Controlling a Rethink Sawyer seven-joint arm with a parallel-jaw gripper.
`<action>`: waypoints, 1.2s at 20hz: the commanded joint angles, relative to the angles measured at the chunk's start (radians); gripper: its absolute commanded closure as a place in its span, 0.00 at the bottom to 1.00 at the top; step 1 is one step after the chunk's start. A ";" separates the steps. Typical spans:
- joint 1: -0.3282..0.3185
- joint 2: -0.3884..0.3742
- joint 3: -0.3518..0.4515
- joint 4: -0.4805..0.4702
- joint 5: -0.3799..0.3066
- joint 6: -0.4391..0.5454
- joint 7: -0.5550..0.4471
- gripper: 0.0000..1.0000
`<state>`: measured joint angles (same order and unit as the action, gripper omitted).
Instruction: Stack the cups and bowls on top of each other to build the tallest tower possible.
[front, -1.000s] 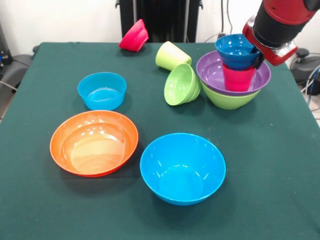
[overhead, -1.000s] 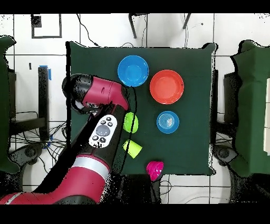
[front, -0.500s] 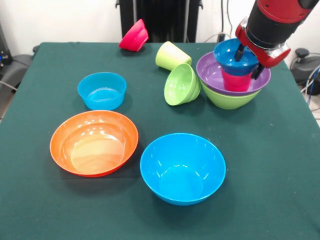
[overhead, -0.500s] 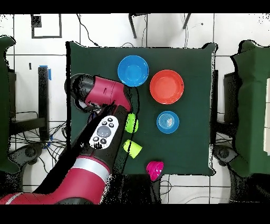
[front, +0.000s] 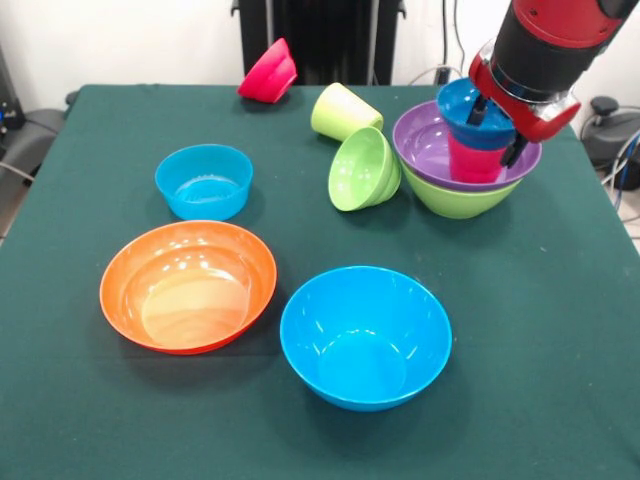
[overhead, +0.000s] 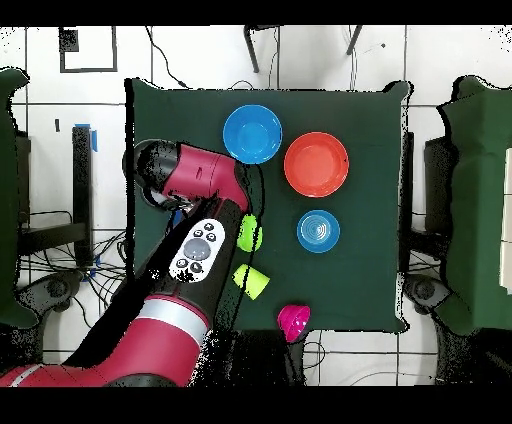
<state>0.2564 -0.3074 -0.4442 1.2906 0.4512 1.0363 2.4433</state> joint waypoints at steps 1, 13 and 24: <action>-0.026 0.017 0.083 0.014 -0.009 -0.040 0.142 0.00; -0.035 -0.053 0.064 0.006 -0.035 0.091 0.108 0.00; -0.088 -0.150 0.076 0.029 -0.060 0.178 0.019 0.00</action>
<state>0.2147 -0.3967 -0.4443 1.2911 0.4507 1.1058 2.4433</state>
